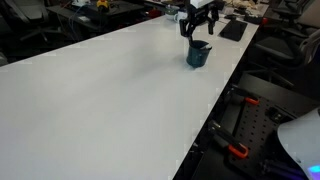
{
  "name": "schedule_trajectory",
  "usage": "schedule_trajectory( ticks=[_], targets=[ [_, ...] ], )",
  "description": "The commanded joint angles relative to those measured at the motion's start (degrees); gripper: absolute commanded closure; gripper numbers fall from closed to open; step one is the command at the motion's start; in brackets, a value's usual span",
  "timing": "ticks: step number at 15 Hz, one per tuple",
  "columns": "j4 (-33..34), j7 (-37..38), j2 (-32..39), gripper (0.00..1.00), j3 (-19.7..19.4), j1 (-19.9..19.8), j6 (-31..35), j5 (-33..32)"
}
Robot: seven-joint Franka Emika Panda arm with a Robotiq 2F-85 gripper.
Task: Put the marker on the table.
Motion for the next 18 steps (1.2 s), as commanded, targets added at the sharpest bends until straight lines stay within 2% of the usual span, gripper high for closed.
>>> schedule_trajectory(
  ticks=[1, 6, 9, 18],
  targets=[
    [0.0, -7.8, 0.2, 0.0, -1.2, -1.2, 2.3, 3.5],
    [-0.3, -18.3, 1.1, 0.0, -2.3, -3.6, 3.7, 8.7],
    [0.0, -21.8, 2.7, 0.0, -3.0, -4.6, 4.1, 9.8],
    [0.8, -21.3, 6.9, 0.0, -3.5, -4.0, 5.5, 8.3]
  ],
)
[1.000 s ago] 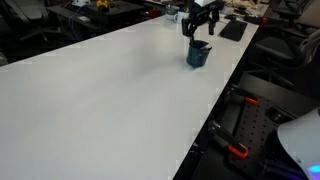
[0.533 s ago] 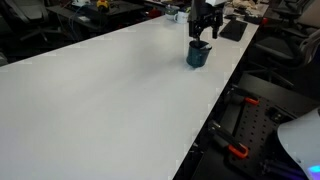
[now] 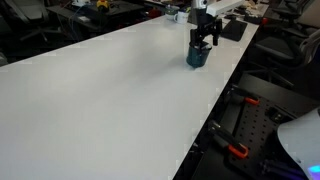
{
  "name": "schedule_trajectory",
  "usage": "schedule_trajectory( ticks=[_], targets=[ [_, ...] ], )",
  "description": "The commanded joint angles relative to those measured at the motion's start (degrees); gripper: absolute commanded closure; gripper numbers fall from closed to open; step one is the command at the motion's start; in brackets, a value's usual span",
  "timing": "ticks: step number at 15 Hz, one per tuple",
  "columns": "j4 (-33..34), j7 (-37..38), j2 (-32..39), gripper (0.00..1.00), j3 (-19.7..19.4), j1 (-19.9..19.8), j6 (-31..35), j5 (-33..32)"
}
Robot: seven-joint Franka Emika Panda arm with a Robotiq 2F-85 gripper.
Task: Put the marker on the table.
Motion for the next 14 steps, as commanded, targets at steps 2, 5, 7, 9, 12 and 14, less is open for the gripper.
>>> schedule_trajectory(
  ticks=[2, 5, 7, 9, 12, 14],
  targets=[
    [1.1, -0.1, 1.1, 0.0, -0.7, 1.2, 0.2, -0.3],
    [1.5, 0.1, 1.2, 0.0, -0.7, 1.4, 0.0, -0.5],
    [1.7, -0.2, 1.2, 0.0, -0.7, 1.3, -0.2, -0.4],
    [2.0, -0.6, 1.0, 0.0, -0.6, 1.1, -0.3, 0.1],
    [2.6, -0.8, 1.0, 0.0, -0.6, 1.1, -0.5, 0.3],
    [2.9, -1.3, 1.2, 0.0, -0.5, 0.9, -0.3, 0.6]
  ],
)
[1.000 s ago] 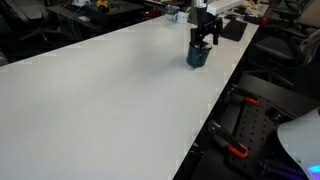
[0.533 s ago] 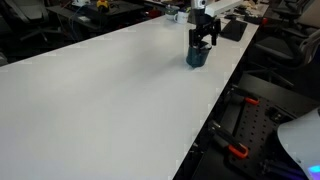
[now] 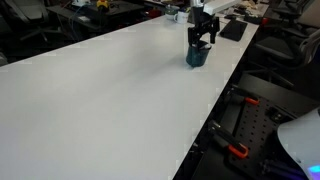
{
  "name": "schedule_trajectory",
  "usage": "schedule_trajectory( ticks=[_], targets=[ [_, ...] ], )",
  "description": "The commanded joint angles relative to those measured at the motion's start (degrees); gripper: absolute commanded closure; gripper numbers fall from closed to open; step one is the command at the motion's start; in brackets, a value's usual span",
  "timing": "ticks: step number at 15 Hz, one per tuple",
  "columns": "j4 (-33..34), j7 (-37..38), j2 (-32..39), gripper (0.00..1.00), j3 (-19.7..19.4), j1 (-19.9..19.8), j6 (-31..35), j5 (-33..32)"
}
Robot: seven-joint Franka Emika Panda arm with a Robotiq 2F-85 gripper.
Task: Put the marker on the table.
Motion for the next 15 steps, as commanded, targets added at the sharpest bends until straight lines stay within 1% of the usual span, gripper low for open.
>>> schedule_trajectory(
  ticks=[1, 5, 7, 8, 10, 11, 12, 13, 14, 15],
  targets=[
    [1.1, -1.7, 0.4, 0.0, -0.4, 0.3, -0.2, 1.1],
    [1.1, -2.4, 0.2, 0.0, -0.3, -0.3, 0.2, 2.2],
    [1.3, -2.4, 0.2, 0.09, -0.3, -0.4, 0.2, 2.5],
    [1.3, -2.5, 0.3, 0.11, -0.3, -0.5, 0.1, 2.9],
    [1.5, -2.9, 0.3, 0.18, -0.2, -0.7, 0.1, 3.9],
    [1.6, -3.1, 0.3, 0.16, -0.2, -0.8, 0.2, 4.2],
    [1.6, -3.7, 0.4, 0.2, -0.2, -1.0, 0.2, 4.7],
    [1.6, -4.2, 0.3, 0.16, -0.2, -1.2, 0.2, 5.2],
    [1.6, -4.8, 0.2, 0.09, -0.2, -1.3, 0.2, 5.7],
    [1.5, -5.1, -0.1, 0.04, -0.2, -1.4, 0.2, 6.0]
  ],
)
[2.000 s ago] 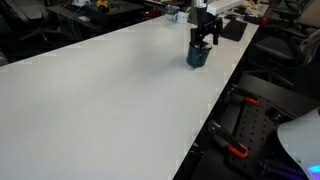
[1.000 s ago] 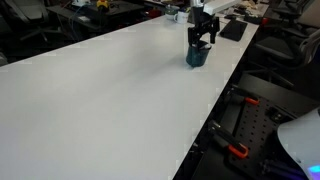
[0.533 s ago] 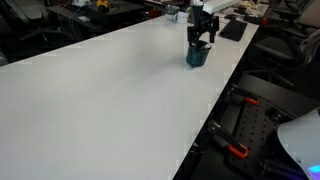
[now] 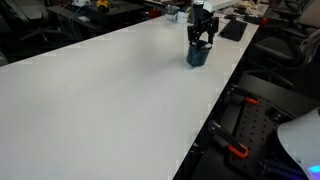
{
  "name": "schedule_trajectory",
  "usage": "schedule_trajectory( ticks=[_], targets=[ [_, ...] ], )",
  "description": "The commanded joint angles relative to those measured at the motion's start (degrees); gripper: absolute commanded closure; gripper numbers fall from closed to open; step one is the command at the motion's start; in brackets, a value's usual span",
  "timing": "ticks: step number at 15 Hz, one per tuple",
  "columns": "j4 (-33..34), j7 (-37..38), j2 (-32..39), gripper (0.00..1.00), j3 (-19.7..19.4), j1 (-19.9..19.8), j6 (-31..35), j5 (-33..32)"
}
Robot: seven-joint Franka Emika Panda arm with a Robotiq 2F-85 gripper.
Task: Put the marker on the table.
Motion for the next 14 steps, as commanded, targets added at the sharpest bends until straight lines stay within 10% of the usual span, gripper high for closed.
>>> schedule_trajectory(
  ticks=[1, 8, 11, 14],
  targets=[
    [0.3, -2.9, -0.4, 0.02, -0.2, -0.4, 0.2, 2.0],
    [0.4, -2.6, -1.8, 0.0, -0.3, -0.2, -0.1, 1.8],
    [0.6, -2.6, -1.8, 0.26, -0.4, -0.4, -0.2, 2.0],
    [0.8, -2.4, -1.6, 0.3, -0.4, -0.4, -0.3, 2.0]
  ],
)
